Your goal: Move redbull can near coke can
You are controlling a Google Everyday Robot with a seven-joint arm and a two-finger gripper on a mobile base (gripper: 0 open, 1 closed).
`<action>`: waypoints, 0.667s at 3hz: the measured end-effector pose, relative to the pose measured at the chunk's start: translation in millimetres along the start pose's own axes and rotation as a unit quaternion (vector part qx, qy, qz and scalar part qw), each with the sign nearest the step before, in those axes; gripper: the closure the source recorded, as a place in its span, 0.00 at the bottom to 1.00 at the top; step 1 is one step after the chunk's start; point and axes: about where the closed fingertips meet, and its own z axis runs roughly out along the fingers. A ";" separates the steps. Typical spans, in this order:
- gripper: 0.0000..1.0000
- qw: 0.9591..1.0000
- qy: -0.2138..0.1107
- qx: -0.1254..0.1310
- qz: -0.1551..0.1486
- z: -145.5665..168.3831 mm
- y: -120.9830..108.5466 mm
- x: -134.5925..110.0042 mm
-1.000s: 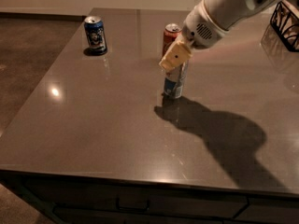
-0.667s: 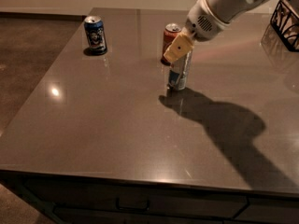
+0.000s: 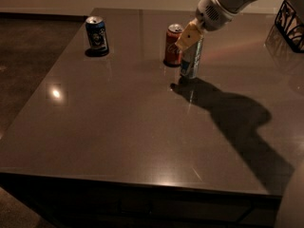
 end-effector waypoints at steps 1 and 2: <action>0.59 1.000 -0.006 0.011 0.015 3.1 -19.0 0.7; 0.35 1.000 -0.010 0.009 0.021 10.2 -28.6 -2.6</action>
Offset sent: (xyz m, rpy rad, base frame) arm 0.0422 -0.0145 -0.0033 0.0370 -0.0078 -0.0585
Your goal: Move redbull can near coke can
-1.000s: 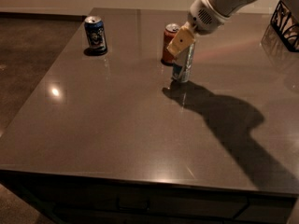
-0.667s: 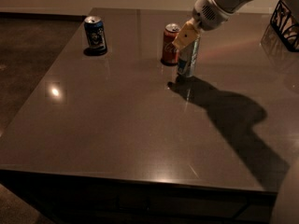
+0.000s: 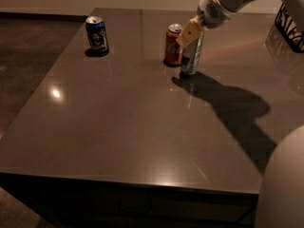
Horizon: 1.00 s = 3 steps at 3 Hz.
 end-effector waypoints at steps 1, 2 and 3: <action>0.12 1.000 0.007 -0.008 -0.002 9.7 -1.5 -1.6; 0.00 1.000 0.008 -0.009 -0.002 12.6 -1.1 -1.7; 0.00 1.000 0.008 -0.010 -0.002 12.7 -1.1 -1.7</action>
Offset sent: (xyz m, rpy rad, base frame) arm 0.0051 0.0040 -0.0060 -0.0041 0.0145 0.0099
